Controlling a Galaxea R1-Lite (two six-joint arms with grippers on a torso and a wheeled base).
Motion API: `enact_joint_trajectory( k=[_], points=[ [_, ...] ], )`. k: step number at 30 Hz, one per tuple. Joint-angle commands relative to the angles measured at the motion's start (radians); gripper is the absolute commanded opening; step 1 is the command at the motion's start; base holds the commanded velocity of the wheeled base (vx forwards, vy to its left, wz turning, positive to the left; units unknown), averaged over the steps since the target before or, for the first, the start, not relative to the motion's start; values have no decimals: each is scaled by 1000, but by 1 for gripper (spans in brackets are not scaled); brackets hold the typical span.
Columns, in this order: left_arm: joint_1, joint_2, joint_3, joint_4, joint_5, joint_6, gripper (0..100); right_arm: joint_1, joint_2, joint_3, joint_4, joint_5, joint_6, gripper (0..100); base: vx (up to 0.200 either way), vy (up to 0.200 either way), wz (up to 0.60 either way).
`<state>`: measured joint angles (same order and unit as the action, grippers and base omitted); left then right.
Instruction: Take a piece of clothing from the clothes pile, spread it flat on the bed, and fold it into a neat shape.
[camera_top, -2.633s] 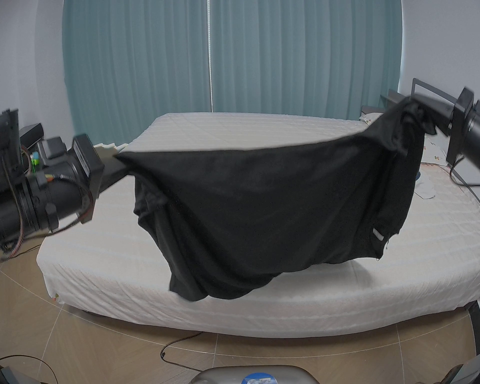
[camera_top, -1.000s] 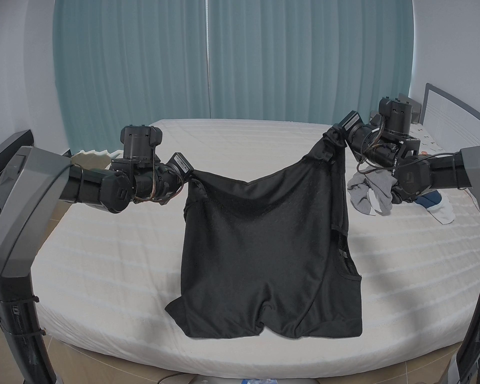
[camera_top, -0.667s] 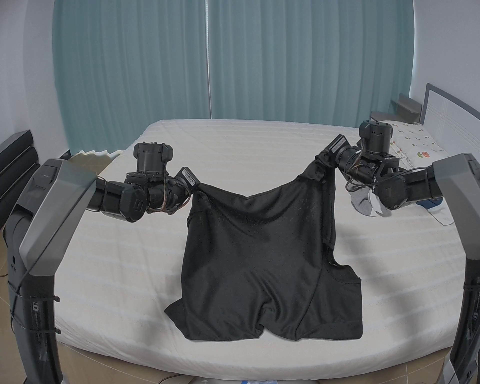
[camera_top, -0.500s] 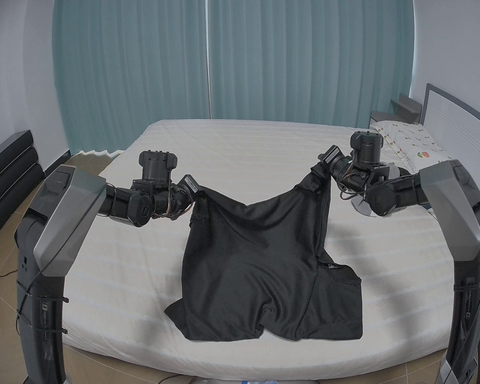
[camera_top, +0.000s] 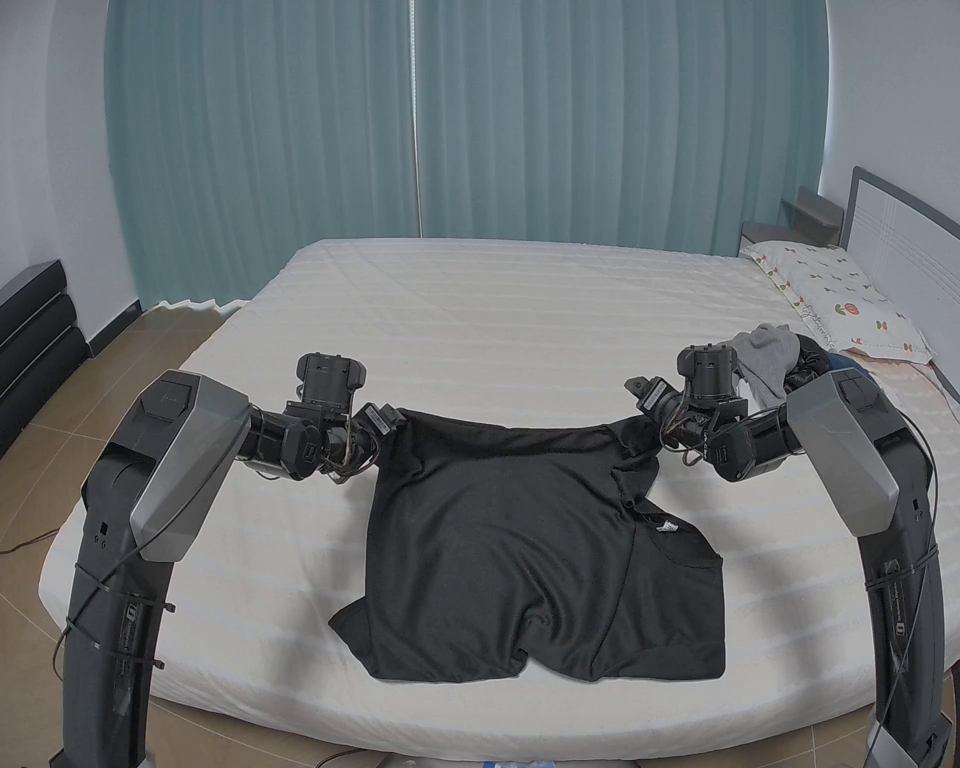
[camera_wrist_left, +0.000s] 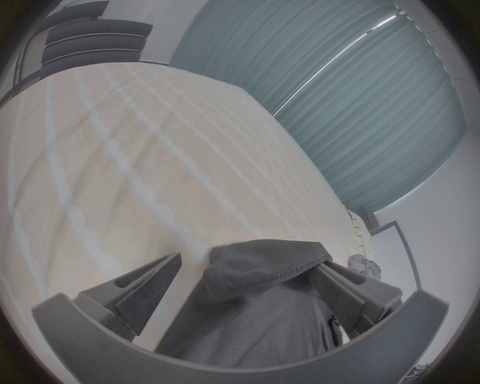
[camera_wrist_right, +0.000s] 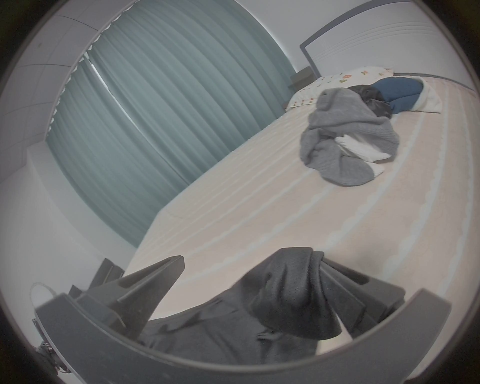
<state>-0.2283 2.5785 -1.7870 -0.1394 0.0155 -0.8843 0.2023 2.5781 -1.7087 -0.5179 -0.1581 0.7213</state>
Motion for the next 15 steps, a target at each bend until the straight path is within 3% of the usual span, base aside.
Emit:
enact_joint_trajectory(
  k=[1, 9, 15],
  points=[
    [23, 6, -8, 55, -11, -2, 100, -27, 10, 4, 7, -5, -3, 100, 0, 0, 0],
    [43, -43, 14, 182, -128, -1, 100, -57, -10, 18, 42, 8, -8, 100, 0, 0, 0],
    [50, -74, 57, 185, -157, -4, 100, -81, -12, -38, -131, 2, 84, 100, 0, 0, 0]
  ],
)
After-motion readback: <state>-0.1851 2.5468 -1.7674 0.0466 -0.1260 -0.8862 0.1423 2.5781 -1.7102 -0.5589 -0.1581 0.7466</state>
